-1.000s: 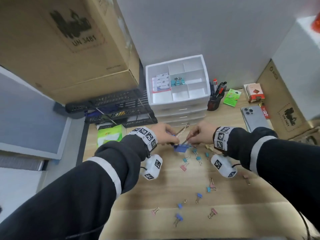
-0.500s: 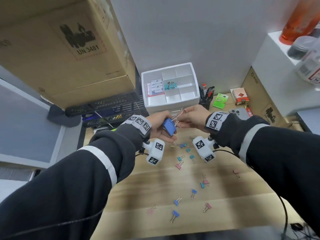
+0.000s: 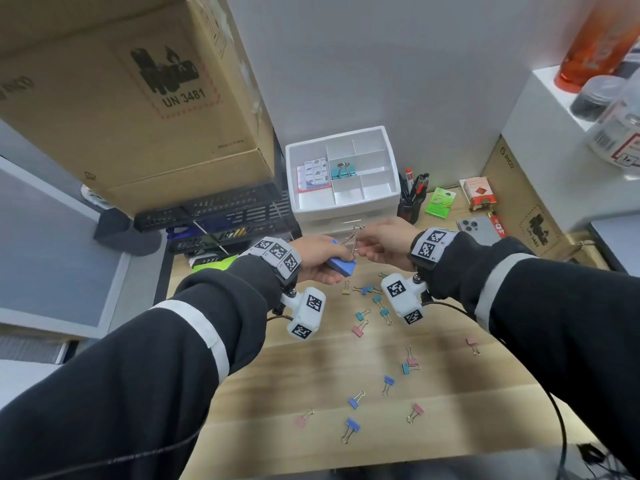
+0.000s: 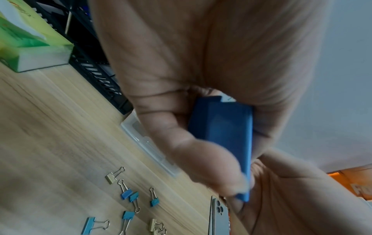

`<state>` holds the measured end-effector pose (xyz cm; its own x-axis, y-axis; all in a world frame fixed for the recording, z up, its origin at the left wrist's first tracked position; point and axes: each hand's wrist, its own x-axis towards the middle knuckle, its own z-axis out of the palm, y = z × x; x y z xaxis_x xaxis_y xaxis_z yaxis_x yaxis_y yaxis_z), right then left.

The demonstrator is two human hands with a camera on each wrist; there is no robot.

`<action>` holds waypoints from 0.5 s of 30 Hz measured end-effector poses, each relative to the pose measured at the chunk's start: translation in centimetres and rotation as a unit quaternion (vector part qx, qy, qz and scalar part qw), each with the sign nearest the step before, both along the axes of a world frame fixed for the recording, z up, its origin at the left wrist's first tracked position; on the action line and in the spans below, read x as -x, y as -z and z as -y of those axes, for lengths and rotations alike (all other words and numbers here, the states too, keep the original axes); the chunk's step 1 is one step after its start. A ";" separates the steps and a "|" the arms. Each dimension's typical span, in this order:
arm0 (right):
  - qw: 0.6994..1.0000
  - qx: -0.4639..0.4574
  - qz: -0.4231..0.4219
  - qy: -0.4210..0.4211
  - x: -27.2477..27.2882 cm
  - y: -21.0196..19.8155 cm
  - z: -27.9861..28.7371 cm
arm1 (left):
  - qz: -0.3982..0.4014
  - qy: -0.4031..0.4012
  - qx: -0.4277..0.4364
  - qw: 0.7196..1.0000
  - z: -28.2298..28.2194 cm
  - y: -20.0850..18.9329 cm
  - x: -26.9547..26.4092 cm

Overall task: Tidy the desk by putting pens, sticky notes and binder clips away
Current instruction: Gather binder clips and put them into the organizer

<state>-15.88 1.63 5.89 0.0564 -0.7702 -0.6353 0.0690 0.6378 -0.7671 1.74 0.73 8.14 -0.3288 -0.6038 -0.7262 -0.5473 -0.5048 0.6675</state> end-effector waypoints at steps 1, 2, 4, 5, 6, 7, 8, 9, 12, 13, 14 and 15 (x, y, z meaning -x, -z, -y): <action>1.000 -0.012 0.018 -0.017 0.0 0.0 0.0 | -0.005 0.006 0.001 1.000 0.0 -0.2 -0.1; 0.999 -0.021 0.031 -0.039 0.0 -0.1 0.1 | -0.012 0.010 0.002 1.000 0.0 -0.3 -0.2; 0.996 -0.018 0.050 -0.075 -0.1 -0.2 0.1 | -0.030 0.010 0.005 0.999 0.1 -0.4 -0.3; 0.995 -0.009 0.060 -0.080 -0.2 -0.2 0.1 | -0.036 0.004 0.008 0.999 0.2 -0.3 -0.3; 0.995 0.001 0.065 -0.077 -0.4 -0.4 0.2 | -0.040 -0.006 0.011 0.999 0.3 -0.2 -0.3; 0.995 0.010 0.061 -0.072 -0.5 -0.5 0.4 | -0.041 -0.014 0.013 0.999 0.5 -0.1 -0.3; 0.996 0.022 0.049 -0.070 -0.7 -0.7 0.5 | -0.042 -0.020 0.013 0.999 0.7 -0.1 -0.3; 0.996 0.037 0.033 -0.072 -0.9 -0.8 0.7 | -0.043 -0.023 0.009 0.999 0.8 -0.1 -0.3; 0.992 0.088 0.001 -0.090 -0.9 -1.7 1.3 | -0.059 -0.036 -0.004 0.998 1.3 -0.8 -0.2; 0.990 0.103 -0.002 -0.095 -0.7 -2.2 1.5 | -0.069 -0.039 -0.006 0.997 1.6 -1.2 -0.1; 0.988 0.116 -0.002 -0.098 -0.5 -2.8 1.7 | -0.080 -0.041 -0.004 0.996 1.9 -1.7 -0.1; 0.987 0.129 0.001 -0.097 -0.2 -3.5 2.0 | -0.091 -0.048 0.001 0.995 2.3 -2.2 -0.1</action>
